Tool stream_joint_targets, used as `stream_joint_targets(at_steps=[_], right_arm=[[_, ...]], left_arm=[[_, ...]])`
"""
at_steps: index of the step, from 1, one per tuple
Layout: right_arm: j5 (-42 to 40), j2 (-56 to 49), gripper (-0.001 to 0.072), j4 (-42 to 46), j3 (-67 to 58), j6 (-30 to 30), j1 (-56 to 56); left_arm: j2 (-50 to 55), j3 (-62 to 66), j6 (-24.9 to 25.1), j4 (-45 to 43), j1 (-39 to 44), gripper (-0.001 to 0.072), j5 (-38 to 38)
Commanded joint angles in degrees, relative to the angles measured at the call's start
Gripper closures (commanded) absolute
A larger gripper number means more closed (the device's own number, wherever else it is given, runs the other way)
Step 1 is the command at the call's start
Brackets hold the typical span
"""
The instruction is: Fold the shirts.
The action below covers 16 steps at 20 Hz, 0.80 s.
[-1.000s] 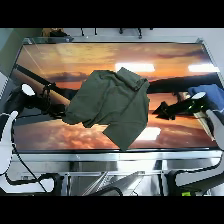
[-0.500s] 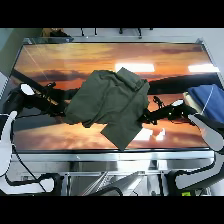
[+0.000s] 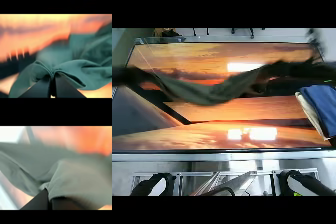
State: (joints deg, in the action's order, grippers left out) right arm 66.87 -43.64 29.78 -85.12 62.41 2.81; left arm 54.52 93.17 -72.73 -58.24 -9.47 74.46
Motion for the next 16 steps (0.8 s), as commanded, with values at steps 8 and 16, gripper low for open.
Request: stream_joint_targets(at_steps=[8,16], right_arm=[[-15.08,13.46,0.0694,1.49,-14.56,-11.72,-0.04],[-7.21,-18.86,0.0695,5.35,-14.01,-11.19,-0.07]], left_arm=[[-17.68,19.10,-0.17,-7.30,-4.33,0.0693,-3.43],[13.38,1.77,6.54,-7.80,8.96,0.0692,-6.10]])
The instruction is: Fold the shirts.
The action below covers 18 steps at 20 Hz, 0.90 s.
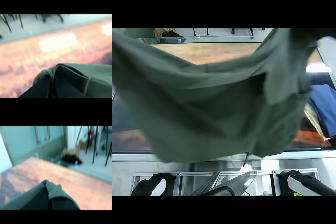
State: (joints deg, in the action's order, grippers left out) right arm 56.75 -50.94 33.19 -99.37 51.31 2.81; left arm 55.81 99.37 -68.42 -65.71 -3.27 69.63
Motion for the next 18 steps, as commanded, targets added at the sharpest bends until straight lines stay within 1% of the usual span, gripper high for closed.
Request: stream_joint_targets(at_steps=[1,4,5,8,11,13,15,16,17,18], right_arm=[[2.86,-16.44,0.0694,3.58,0.81,0.85,-0.07],[1.99,-30.40,0.0695,8.48,1.70,3.17,0.00],[0.04,-34.95,0.0695,9.73,1.70,3.21,0.00],[-6.60,-45.20,0.0695,9.62,1.66,4.90,0.00],[-7.89,-48.63,0.0695,9.09,1.66,4.87,0.55],[-7.85,-48.19,0.0694,9.07,1.53,4.85,1.70],[-7.08,-46.95,0.0692,9.09,1.51,4.83,3.17],[-6.10,-46.21,0.0608,9.11,1.51,4.83,3.72],[-4.92,-45.40,0.0351,9.33,1.51,4.81,4.07],[-3.28,-44.26,0.0221,9.51,1.51,4.87,4.63]], left_arm=[[18.01,-5.16,3.04,-0.31,2.43,0.0693,-1.14],[36.83,-5.29,5.29,-0.33,0.28,0.0693,-1.05],[42.64,-4.11,5.27,-0.31,-0.28,0.0692,-0.98],[58.36,2.73,5.18,-0.33,-0.70,0.0693,0.85],[65.66,10.82,5.01,-0.39,-0.92,0.0693,0.66],[67.36,16.33,3.65,-0.81,-1.75,0.0693,0.63],[67.41,19.89,3.32,-0.57,-2.93,0.0692,-0.46],[66.84,20.26,2.71,-0.22,-3.41,0.0689,-1.11],[65.77,19.89,2.23,-0.22,-3.54,0.0516,-1.14],[63.91,18.51,1.88,-0.22,-4.02,0.0018,-1.09]])
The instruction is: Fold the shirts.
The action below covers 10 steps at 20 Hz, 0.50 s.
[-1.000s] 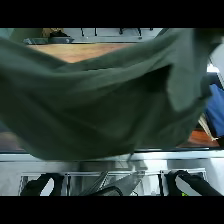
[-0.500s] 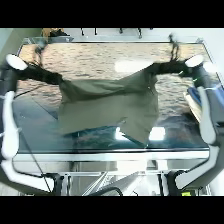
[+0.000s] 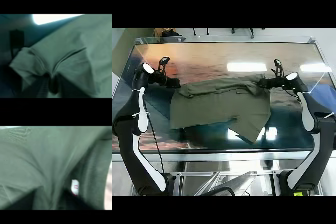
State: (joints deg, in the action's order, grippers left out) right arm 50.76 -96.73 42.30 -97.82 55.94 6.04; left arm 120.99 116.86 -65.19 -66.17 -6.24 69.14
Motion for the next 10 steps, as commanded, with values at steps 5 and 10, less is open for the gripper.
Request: stream_joint_targets(at_steps=[5,10], right_arm=[[17.77,11.21,0.0404,3.37,0.00,3.54,7.56],[28.61,19.58,0.0403,8.52,9.25,5.20,13.31]], left_arm=[[-13.29,-0.44,-5.53,-0.26,-4.46,0.0032,6.43],[-25.83,-16.83,-12.07,0.13,-10.62,0.0042,17.66]])
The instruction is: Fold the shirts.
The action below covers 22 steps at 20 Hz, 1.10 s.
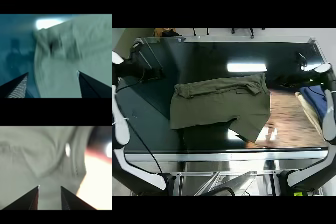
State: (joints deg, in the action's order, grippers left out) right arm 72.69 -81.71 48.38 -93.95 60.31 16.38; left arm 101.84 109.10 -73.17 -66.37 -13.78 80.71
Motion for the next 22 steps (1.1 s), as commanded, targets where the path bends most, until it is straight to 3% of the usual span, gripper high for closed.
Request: stream_joint_targets(at_steps=[1,5,10,12,14,16,22], right_arm=[[6.60,6.10,0.0403,2.43,9.27,-0.02,3.96],[3.67,9.20,0.0402,2.10,23.41,-0.68,6.49],[3.65,9.14,0.0403,-0.98,27.10,-2.80,6.34],[3.63,9.11,0.0403,-1.27,27.12,-3.13,6.32],[3.63,9.03,0.0402,-1.25,27.12,-3.10,6.32],[3.19,8.76,0.0392,-1.25,27.12,-3.08,6.32],[1.27,8.26,0.0392,-1.01,27.08,-3.08,6.73]], left_arm=[[-9.44,-16.13,-4.28,0.44,-3.91,0.0042,5.97],[-17.94,-41.88,-3.65,0.42,-5.07,0.0042,-1.29],[-18.82,-56.43,-2.01,4.44,-3.80,0.0043,-11.93],[-16.79,-58.53,1.44,10.88,-2.62,0.0044,-15.08],[-13.62,-57.72,2.45,12.09,-1.20,0.0058,-16.96],[-10.16,-54.86,2.80,12.00,0.04,0.0233,-16.68],[-8.81,-46.10,1.60,7.23,0.37,0.0231,-7.06]])
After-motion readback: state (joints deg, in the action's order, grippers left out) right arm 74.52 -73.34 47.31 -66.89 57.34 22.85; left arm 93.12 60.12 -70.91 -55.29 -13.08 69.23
